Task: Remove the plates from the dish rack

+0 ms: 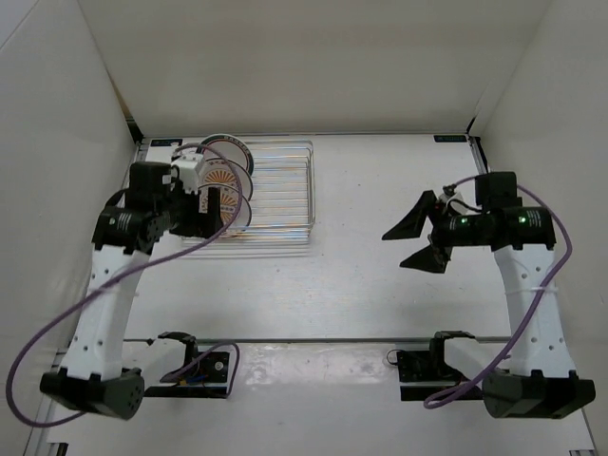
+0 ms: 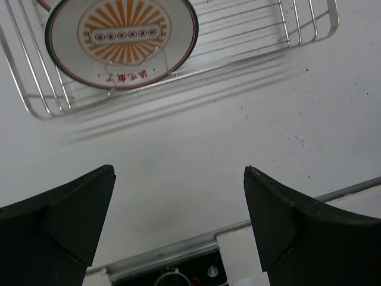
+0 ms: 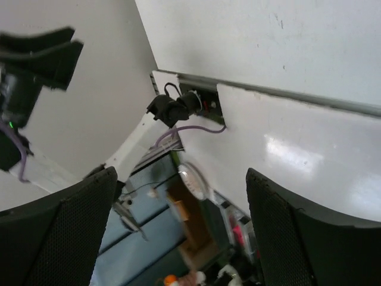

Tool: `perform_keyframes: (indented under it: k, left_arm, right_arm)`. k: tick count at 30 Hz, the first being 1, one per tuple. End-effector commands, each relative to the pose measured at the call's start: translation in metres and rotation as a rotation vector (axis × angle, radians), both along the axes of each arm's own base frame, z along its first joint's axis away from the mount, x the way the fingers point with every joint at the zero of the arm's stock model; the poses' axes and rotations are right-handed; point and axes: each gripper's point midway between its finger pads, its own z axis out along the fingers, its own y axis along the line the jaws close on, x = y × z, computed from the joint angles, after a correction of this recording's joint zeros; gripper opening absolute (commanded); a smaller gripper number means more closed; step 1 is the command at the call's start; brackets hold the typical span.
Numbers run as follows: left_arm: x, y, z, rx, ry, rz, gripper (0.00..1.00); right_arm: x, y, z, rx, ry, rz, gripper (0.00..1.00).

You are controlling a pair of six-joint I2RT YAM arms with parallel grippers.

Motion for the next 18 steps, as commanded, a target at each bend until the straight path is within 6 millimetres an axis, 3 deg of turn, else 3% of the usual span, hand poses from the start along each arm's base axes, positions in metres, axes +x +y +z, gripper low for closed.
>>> perform_keyframes:
  k: [1, 2, 3, 4, 6, 7, 9, 10, 12, 14, 18]
  left_arm:
    - [0.038, -0.007, 0.016, 0.008, -0.105, -0.134, 1.0]
    - [0.052, -0.009, 0.022, -0.03, -0.147, -0.157, 0.99]
    - [0.072, -0.004, 0.012, -0.046, -0.139, -0.142, 0.97]
    - [0.083, -0.003, 0.015, -0.062, -0.169, -0.143, 0.95]
    - [0.107, 0.006, 0.002, -0.098, -0.131, -0.126, 0.88]
    - [0.117, 0.006, -0.008, -0.095, -0.103, -0.134, 0.85]
    - [0.133, 0.009, 0.008, -0.067, -0.141, -0.153, 0.85]
    - [0.142, 0.01, -0.005, -0.064, -0.105, -0.154, 0.85]
    - [0.156, 0.014, 0.004, -0.034, -0.152, -0.154, 0.87]
    - [0.168, 0.022, 0.006, -0.072, -0.161, -0.081, 0.98]
    - [0.182, 0.035, 0.001, -0.233, -0.068, 0.146, 1.0]
  right_arm:
    - [0.009, -0.006, 0.026, -0.07, -0.16, 0.09, 0.9]
    - [0.011, -0.011, 0.037, -0.117, -0.167, 0.099, 0.9]
    - [0.011, -0.016, 0.03, -0.159, -0.156, 0.139, 0.9]
    - [0.013, -0.022, 0.027, -0.202, -0.156, 0.135, 0.9]
    - [0.018, -0.029, 0.031, -0.262, -0.193, 0.139, 0.9]
    - [0.019, -0.031, 0.036, -0.28, -0.227, 0.145, 0.9]
    - [0.026, -0.037, 0.035, -0.33, -0.242, 0.147, 0.9]
    - [0.027, -0.038, 0.038, -0.342, -0.264, 0.151, 0.9]
    - [0.035, -0.039, 0.036, -0.347, -0.25, 0.155, 0.9]
    - [0.041, -0.042, 0.034, -0.367, -0.24, 0.151, 0.9]
    - [0.05, -0.042, 0.034, -0.374, -0.237, 0.157, 0.9]
